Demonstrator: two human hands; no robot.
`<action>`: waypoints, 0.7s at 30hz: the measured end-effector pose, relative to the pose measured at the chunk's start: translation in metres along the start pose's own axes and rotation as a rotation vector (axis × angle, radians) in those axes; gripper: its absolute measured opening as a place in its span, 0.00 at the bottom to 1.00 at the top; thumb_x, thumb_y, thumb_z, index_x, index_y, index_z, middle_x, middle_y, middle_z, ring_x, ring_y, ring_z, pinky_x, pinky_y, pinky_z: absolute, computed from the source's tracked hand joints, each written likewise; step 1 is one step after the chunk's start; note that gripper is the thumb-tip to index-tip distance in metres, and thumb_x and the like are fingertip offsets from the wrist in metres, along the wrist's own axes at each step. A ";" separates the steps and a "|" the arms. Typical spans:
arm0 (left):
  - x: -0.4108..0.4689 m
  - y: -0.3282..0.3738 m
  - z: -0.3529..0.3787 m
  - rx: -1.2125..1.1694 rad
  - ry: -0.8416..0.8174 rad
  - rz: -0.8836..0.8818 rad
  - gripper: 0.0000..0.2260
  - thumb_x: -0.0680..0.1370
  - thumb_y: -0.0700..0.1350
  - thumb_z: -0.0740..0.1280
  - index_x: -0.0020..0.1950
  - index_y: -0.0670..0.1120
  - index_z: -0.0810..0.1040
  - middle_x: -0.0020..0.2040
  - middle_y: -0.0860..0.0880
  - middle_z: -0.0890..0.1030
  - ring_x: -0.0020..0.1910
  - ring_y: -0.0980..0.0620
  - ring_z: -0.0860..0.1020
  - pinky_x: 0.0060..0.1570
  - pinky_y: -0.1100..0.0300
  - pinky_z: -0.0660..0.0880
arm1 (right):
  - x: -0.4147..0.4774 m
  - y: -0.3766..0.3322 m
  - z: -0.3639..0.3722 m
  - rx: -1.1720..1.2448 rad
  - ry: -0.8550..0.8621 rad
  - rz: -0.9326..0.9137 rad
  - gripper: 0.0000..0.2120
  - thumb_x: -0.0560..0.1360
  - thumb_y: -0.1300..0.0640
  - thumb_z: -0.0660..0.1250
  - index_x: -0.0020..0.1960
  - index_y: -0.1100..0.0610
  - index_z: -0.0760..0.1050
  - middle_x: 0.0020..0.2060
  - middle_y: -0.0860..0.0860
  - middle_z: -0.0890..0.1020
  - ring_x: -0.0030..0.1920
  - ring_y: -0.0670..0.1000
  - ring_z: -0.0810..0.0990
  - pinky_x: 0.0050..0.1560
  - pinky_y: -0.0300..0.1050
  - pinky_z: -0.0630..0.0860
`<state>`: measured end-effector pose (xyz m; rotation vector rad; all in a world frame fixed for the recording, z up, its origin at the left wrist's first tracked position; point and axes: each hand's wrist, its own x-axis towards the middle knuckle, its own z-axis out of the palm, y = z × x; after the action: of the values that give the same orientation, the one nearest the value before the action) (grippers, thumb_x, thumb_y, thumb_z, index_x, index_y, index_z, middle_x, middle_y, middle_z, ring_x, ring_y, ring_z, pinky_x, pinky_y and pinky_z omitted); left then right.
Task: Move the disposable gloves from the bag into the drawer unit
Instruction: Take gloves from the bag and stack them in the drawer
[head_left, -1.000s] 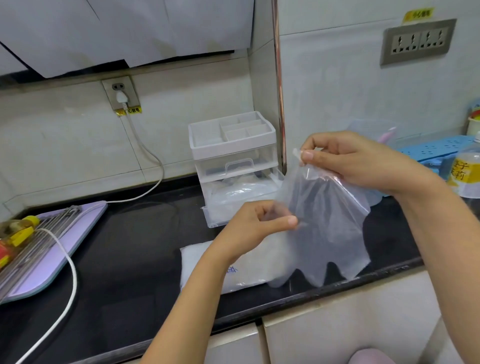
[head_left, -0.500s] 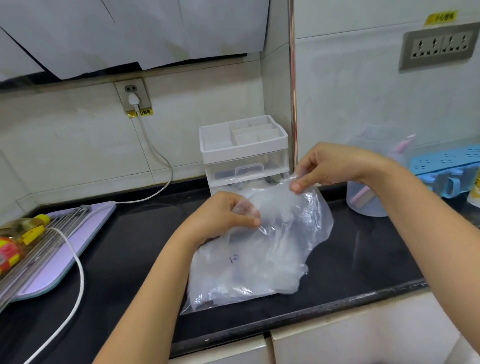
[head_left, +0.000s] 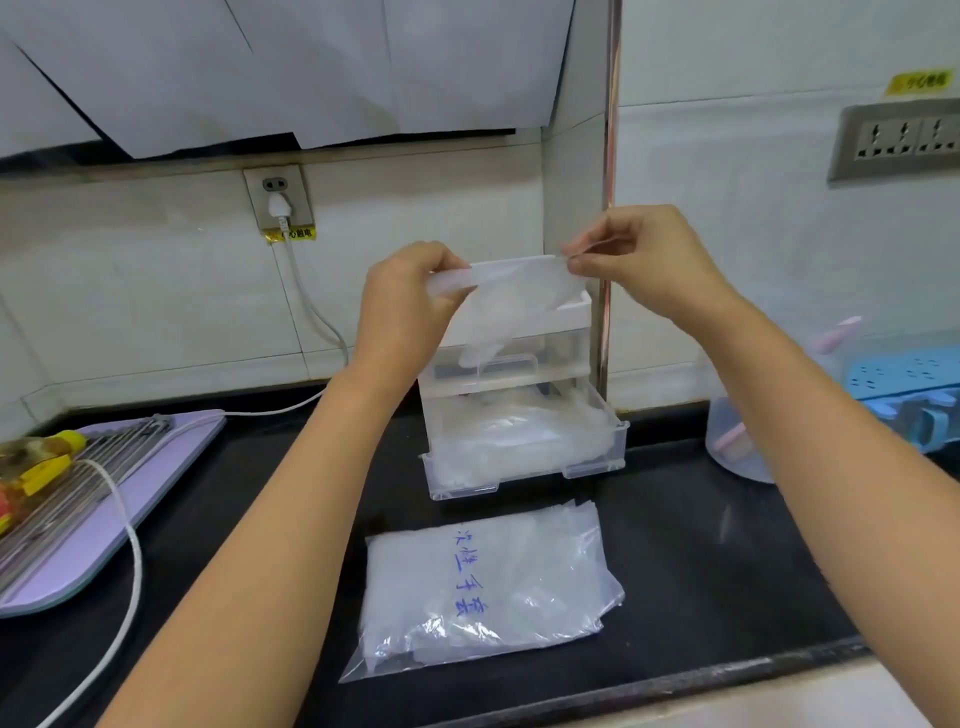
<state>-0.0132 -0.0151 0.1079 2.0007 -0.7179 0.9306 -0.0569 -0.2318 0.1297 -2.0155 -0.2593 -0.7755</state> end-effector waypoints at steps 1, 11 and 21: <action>-0.006 0.003 -0.003 0.000 0.021 0.064 0.02 0.74 0.40 0.72 0.43 0.42 0.81 0.41 0.51 0.80 0.42 0.54 0.77 0.43 0.66 0.72 | -0.006 0.001 -0.004 0.009 0.000 -0.013 0.05 0.71 0.63 0.73 0.42 0.54 0.81 0.43 0.46 0.84 0.43 0.41 0.83 0.48 0.33 0.78; -0.049 -0.027 0.033 0.182 -0.615 -0.074 0.10 0.76 0.45 0.70 0.56 0.45 0.83 0.62 0.49 0.80 0.62 0.54 0.75 0.59 0.67 0.68 | -0.048 0.059 0.001 -0.372 -0.299 0.074 0.14 0.69 0.66 0.73 0.35 0.48 0.79 0.44 0.47 0.84 0.46 0.43 0.82 0.51 0.35 0.76; -0.049 -0.050 0.067 0.289 -0.895 -0.196 0.12 0.76 0.45 0.70 0.58 0.42 0.81 0.59 0.47 0.80 0.58 0.51 0.76 0.56 0.63 0.71 | -0.040 0.059 0.028 -0.532 -0.339 0.159 0.18 0.75 0.69 0.56 0.47 0.52 0.81 0.35 0.41 0.70 0.31 0.40 0.68 0.29 0.29 0.63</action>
<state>0.0198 -0.0378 0.0202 2.6954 -0.8523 -0.0357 -0.0490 -0.2362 0.0537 -2.6366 -0.0852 -0.4226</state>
